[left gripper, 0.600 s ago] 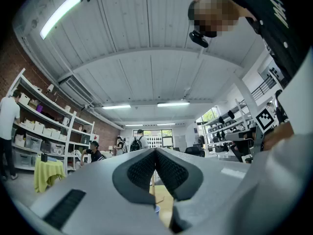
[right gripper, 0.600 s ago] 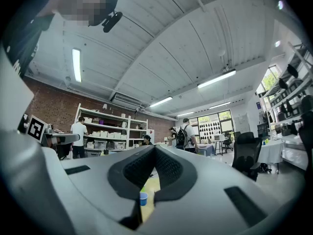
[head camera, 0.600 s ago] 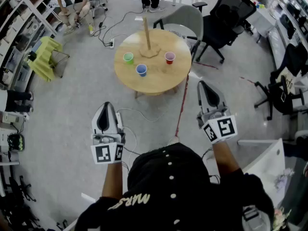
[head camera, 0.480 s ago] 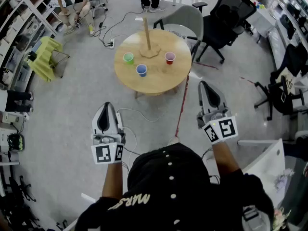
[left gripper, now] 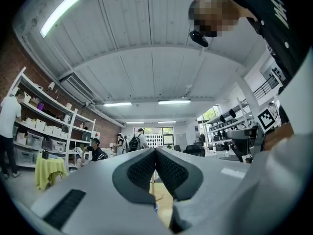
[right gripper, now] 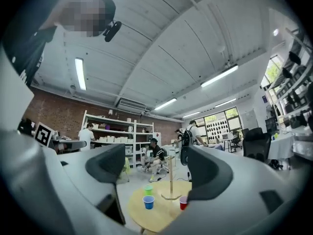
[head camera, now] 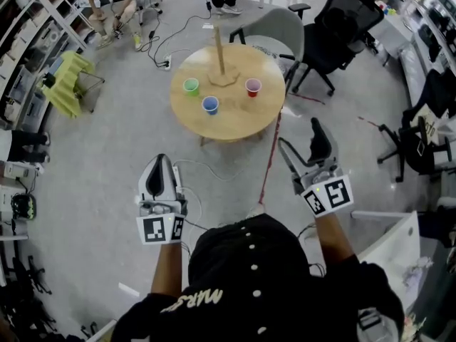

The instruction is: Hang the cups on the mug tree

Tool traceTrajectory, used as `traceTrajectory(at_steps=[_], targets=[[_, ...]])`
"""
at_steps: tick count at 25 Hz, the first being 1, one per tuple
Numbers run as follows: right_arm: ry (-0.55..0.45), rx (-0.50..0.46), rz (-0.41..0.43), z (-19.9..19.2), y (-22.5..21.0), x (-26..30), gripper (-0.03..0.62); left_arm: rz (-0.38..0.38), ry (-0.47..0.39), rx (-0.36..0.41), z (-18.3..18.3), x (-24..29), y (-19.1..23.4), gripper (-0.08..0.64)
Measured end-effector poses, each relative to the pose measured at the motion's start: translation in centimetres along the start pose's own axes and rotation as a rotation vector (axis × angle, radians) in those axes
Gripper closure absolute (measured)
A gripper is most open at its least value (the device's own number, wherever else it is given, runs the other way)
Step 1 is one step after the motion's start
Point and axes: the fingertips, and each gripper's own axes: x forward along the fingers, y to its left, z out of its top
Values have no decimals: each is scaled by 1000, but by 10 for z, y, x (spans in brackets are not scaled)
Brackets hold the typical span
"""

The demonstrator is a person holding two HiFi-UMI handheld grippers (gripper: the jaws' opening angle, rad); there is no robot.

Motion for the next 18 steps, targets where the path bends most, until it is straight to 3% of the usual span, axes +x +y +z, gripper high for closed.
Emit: traceTrajectory(at_steps=[3, 18], targets=[[-6, -9, 28, -4, -3, 3, 241, 12, 12, 7, -4, 5, -5, 566], [11, 35, 50, -29, -54, 2, 256, 30, 48, 12, -24, 31, -49, 566]])
